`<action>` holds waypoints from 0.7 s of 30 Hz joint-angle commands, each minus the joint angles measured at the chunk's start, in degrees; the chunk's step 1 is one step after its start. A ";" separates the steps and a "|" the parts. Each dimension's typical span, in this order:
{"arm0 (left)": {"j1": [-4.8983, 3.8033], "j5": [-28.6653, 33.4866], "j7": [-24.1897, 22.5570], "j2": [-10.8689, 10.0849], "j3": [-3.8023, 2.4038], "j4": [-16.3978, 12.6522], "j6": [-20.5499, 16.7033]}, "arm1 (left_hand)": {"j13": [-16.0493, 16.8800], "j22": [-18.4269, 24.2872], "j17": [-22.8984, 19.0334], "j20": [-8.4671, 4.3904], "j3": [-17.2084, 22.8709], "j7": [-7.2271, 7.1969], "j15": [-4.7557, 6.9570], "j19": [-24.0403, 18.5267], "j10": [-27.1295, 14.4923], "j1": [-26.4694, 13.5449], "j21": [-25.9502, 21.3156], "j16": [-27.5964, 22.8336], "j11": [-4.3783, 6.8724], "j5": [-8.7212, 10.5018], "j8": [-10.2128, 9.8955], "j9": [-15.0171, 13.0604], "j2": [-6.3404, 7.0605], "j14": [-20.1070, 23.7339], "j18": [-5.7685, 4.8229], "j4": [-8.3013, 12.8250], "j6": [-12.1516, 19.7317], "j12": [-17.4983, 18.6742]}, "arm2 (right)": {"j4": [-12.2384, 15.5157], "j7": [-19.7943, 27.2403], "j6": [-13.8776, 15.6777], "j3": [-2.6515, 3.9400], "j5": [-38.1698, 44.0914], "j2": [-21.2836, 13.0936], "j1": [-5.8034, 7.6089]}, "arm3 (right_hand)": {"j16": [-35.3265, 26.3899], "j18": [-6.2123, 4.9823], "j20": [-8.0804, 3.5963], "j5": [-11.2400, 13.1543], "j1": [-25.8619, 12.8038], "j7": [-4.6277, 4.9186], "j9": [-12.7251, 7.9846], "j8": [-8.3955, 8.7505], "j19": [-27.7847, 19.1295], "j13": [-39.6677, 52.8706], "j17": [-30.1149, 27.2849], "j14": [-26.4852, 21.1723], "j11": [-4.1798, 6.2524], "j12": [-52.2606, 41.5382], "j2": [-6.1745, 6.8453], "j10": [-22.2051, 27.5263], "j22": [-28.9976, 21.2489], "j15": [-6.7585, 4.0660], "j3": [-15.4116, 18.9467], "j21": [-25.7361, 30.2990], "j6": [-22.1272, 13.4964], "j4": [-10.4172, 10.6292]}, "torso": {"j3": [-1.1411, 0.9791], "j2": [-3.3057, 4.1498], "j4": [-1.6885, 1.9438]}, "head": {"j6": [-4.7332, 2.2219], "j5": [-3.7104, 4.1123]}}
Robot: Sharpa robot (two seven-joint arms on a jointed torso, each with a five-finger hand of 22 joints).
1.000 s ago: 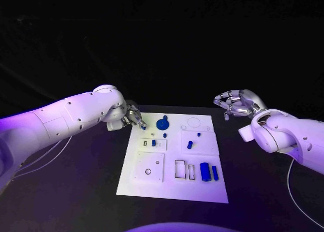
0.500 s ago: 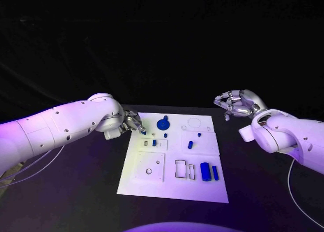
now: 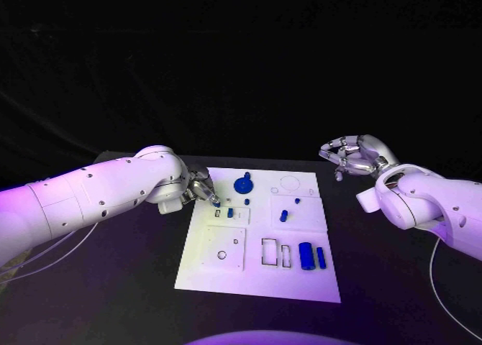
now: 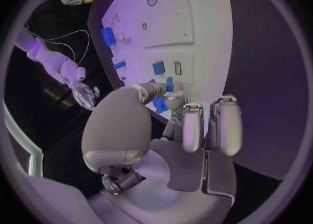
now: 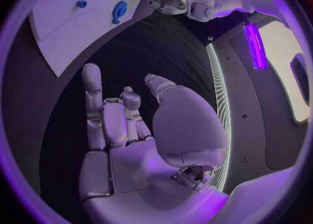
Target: Assemble the parts on the task board
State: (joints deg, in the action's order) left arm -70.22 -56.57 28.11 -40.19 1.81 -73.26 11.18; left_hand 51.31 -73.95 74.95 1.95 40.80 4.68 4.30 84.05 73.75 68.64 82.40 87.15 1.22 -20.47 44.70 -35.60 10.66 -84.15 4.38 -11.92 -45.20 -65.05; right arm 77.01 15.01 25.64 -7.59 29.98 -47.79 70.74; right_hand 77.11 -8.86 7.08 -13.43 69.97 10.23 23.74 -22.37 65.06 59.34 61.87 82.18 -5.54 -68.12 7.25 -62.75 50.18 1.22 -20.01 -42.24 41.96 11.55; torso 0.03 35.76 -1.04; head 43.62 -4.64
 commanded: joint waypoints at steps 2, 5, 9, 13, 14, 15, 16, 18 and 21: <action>0.04 -0.69 0.62 0.39 -0.01 -0.19 3.61 | -0.08 -0.12 9.09 -0.30 8.30 -1.45 0.38 0.07 0.45 -0.40 0.29 0.34 0.02 -0.41 0.34 -9.14 -0.20 -4.43 -1.18 7.88 -1.70 -0.20 | 0.07 0.59 -0.51 0.00 0.91 0.03 -0.05 | -0.36 -1.01 -0.06 -0.14 -0.09 0.08 0.06 -0.33 -0.17 -0.04 -0.07 -0.29 0.05 -0.33 -0.31 0.14 -0.09 -0.16 0.01 0.33 -0.52 0.30 | -0.04 0.07 -0.08 | 0.11 0.00; 0.04 -0.69 0.92 0.67 -0.01 -0.05 4.53 | -0.24 -0.12 9.13 -0.32 8.38 -1.47 0.40 0.07 0.43 -0.46 0.28 0.36 0.04 -0.47 0.34 -9.15 -0.11 -4.44 -1.18 7.97 -1.74 -0.11 | 0.07 0.58 -0.50 0.00 0.93 0.02 -0.06 | -0.36 -1.01 -0.06 -0.14 -0.09 0.08 0.06 -0.33 -0.17 -0.04 -0.07 -0.29 0.05 -0.33 -0.31 0.14 -0.09 -0.16 0.01 0.33 -0.52 0.30 | -0.04 0.09 -0.07 | 0.25 -0.02; 0.04 -0.77 1.57 1.08 -0.02 0.36 5.49 | -0.45 -0.11 9.15 -0.34 8.59 -1.50 0.42 0.06 0.42 -0.57 0.28 0.37 0.07 -0.66 0.35 -9.15 0.04 -4.44 -1.17 8.15 -1.84 0.04 | 0.06 0.58 -0.50 0.00 0.95 0.04 -0.07 | -0.36 -1.01 -0.06 -0.14 -0.09 0.08 0.06 -0.33 -0.17 -0.04 -0.07 -0.29 0.05 -0.33 -0.31 0.14 -0.09 -0.16 0.01 0.33 -0.52 0.30 | -0.06 0.08 -0.04 | 0.44 -0.02; 0.03 -0.80 2.27 1.48 -0.03 0.98 6.62 | -0.54 -0.14 9.19 -0.37 8.76 -1.52 0.44 0.07 0.46 -0.71 0.29 0.39 0.09 -0.89 0.36 -9.16 0.18 -4.45 -1.18 8.30 -1.94 0.12 | 0.05 0.58 -0.49 0.00 0.96 0.06 -0.07 | -0.36 -1.01 -0.06 -0.14 -0.09 0.08 0.06 -0.33 -0.17 -0.04 -0.07 -0.29 0.05 -0.33 -0.31 0.14 -0.09 -0.16 0.01 0.33 -0.52 0.30 | -0.06 0.01 0.03 | 0.47 0.01; 0.03 -0.80 2.39 1.55 -0.03 1.09 6.78 | -0.54 -0.14 9.19 -0.37 8.76 -1.52 0.44 0.07 0.46 -0.71 0.29 0.39 0.09 -0.89 0.36 -9.16 0.18 -4.45 -1.18 8.30 -1.94 0.12 | 0.05 0.59 -0.49 0.00 0.96 0.06 -0.07 | -0.36 -1.01 -0.06 -0.14 -0.09 0.08 0.06 -0.33 -0.17 -0.04 -0.07 -0.29 0.05 -0.33 -0.31 0.14 -0.09 -0.16 0.01 0.33 -0.52 0.30 | -0.08 0.01 0.02 | 0.44 -0.03; 0.03 -0.80 2.54 1.64 -0.03 1.22 6.90 | -0.54 -0.14 9.19 -0.37 8.76 -1.52 0.44 0.07 0.46 -0.71 0.29 0.39 0.09 -0.89 0.36 -9.16 0.18 -4.45 -1.18 8.30 -1.94 0.12 | 0.05 0.59 -0.48 0.00 0.96 0.06 -0.07 | -0.36 -1.01 -0.06 -0.14 -0.09 0.08 0.06 -0.33 -0.17 -0.04 -0.07 -0.29 0.05 -0.33 -0.31 0.14 -0.09 -0.16 0.01 0.33 -0.52 0.30 | -0.08 0.00 0.03 | 0.48 -0.04; 0.03 -0.82 2.65 1.70 -0.03 1.31 6.96 | -0.62 -0.16 9.18 -0.37 8.82 -1.53 0.45 0.07 0.45 -0.75 0.30 0.39 0.10 -0.97 0.36 -9.16 0.21 -4.45 -1.18 8.34 -1.97 0.18 | 0.05 0.60 -0.48 0.00 0.96 0.06 -0.07 | -0.36 -1.01 -0.06 -0.14 -0.09 0.08 0.06 -0.33 -0.17 -0.04 -0.07 -0.29 0.05 -0.33 -0.31 0.14 -0.09 -0.16 0.01 0.33 -0.52 0.30 | -0.07 0.00 0.01 | 0.46 -0.05; 0.03 -0.90 2.84 1.86 -0.02 1.49 6.99 | -0.62 -0.16 9.18 -0.37 8.82 -1.53 0.45 0.07 0.45 -0.75 0.30 0.39 0.10 -0.97 0.36 -9.16 0.21 -4.45 -1.18 8.34 -1.97 0.18 | 0.05 0.61 -0.46 0.00 0.97 0.07 -0.07 | -0.36 -1.01 -0.06 -0.14 -0.09 0.08 0.06 -0.33 -0.17 -0.04 -0.07 -0.29 0.05 -0.33 -0.31 0.14 -0.09 -0.16 0.01 0.33 -0.52 0.30 | -0.06 0.01 0.01 | 0.47 -0.04; 0.03 -1.08 2.96 2.05 0.00 1.66 6.85 | -0.58 -0.19 9.19 -0.38 8.89 -1.54 0.46 0.08 0.50 -0.81 0.32 0.39 0.11 -1.08 0.36 -9.17 0.25 -4.45 -1.19 8.39 -2.01 0.15 | 0.05 0.63 -0.45 0.00 0.97 0.07 -0.07 | -0.36 -1.01 -0.06 -0.14 -0.09 0.08 0.06 -0.33 -0.17 -0.04 -0.07 -0.29 0.05 -0.33 -0.31 0.14 -0.09 -0.16 0.01 0.33 -0.52 0.30 | -0.03 0.03 -0.01 | 0.44 -0.08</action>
State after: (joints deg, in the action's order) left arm -70.18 -57.20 30.24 -38.37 1.80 -71.66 16.38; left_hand 50.73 -74.04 74.94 1.95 42.18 4.49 4.50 84.04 73.75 67.74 82.39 87.15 1.22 -21.10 44.91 -35.66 11.55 -83.95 4.39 -10.62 -45.40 -65.05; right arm 76.99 15.06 25.64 -7.59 30.32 -47.75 70.69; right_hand 77.11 -8.86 7.08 -13.43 69.97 10.23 23.72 -22.37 65.06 59.35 61.87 82.18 -5.54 -68.12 7.25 -62.75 50.18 1.22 -20.01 -42.24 41.96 11.55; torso -0.03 35.78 -1.03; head 44.08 -4.69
